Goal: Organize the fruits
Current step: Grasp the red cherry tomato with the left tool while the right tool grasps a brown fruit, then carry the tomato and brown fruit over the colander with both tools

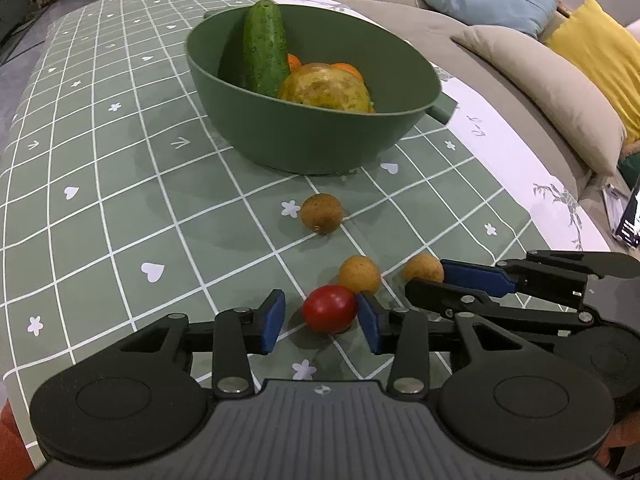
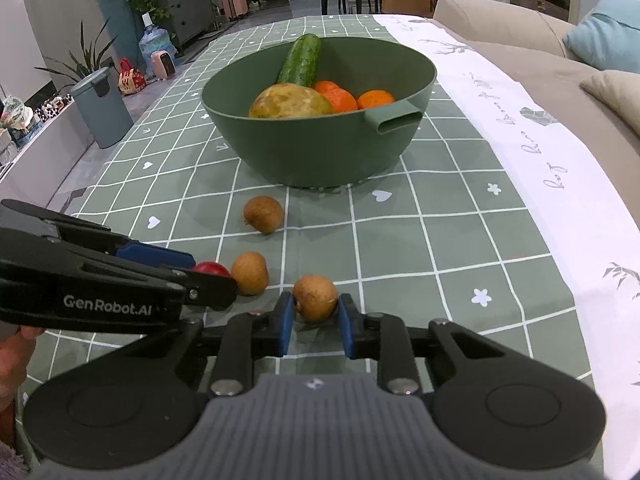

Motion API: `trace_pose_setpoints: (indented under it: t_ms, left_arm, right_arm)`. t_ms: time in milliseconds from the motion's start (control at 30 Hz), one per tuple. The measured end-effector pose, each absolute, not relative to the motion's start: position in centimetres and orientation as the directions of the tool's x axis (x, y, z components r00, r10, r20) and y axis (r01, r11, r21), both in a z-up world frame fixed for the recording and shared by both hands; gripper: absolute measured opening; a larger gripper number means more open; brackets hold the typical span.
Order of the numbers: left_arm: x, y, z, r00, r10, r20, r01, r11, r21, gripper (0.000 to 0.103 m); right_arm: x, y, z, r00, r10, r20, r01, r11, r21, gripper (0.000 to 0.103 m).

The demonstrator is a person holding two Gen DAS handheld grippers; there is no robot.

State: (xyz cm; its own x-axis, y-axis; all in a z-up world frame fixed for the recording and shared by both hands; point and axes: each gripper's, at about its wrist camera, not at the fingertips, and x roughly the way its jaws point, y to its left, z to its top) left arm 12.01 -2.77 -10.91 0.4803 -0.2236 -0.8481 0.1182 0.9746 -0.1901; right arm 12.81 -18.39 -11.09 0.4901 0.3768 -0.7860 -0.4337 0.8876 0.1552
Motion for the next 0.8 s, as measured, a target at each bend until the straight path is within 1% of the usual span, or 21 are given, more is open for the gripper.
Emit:
trace_pose_setpoints:
  t_ms: [33,100,333,567,800]
  left_arm:
    - [12.0,-2.9,-10.9,0.479,-0.223,-0.849,0.125,0.975,-0.186,0.038]
    - [11.9,-3.2,-10.9,0.475,-0.227,-0.851,0.138,0.973,-0.183,0.033]
    - [11.5,-2.7,-10.2,0.470,-0.217,-0.856,0.117,0.976,-0.183,0.032]
    - [10.8,-2.5,-7.8,0.491,-0.188,-0.850,0.114,0.982,-0.152,0.032]
    - [10.6,-2.7,-5.1,0.528,-0.205,-0.824,0.136,0.978,-0.156,0.032]
  right_arm:
    - [12.8,-18.4,-11.1,0.489,0.377,-0.787,-0.433,0.888,0.156,0.020]
    - [12.8,-18.3,-11.1,0.490,0.375,-0.787,-0.433,0.888,0.153,0.020]
    - [12.4,-18.4,-10.2,0.502,0.372,-0.781,-0.435,0.889,0.143,0.019]
    - [11.2,-18.7,-8.5,0.527,0.362,-0.769,-0.421,0.897,0.135,0.019]
    - [10.2,-18.7,-6.1,0.560,0.365,-0.744,-0.428,0.896,0.117,0.019]
